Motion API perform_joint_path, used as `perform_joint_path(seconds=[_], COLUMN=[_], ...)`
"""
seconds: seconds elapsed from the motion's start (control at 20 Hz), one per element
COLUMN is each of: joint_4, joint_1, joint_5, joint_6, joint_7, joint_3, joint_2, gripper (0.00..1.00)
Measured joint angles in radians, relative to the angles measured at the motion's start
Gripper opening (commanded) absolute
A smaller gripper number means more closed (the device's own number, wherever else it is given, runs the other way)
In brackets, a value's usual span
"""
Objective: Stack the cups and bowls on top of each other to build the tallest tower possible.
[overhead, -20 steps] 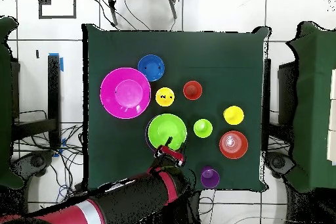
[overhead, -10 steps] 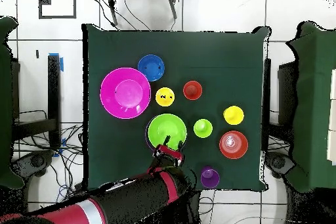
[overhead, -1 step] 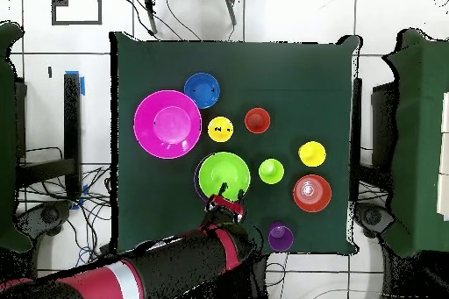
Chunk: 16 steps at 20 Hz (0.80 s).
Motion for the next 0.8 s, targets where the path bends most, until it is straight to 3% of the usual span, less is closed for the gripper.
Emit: perform_joint_path(seconds=[0.8], joint_4=[0.0], joint_1=[-0.007], joint_5=[-0.02], joint_6=[0.0], joint_7=[0.0], joint_3=[0.0], joint_2=[-0.021], gripper=[1.0])
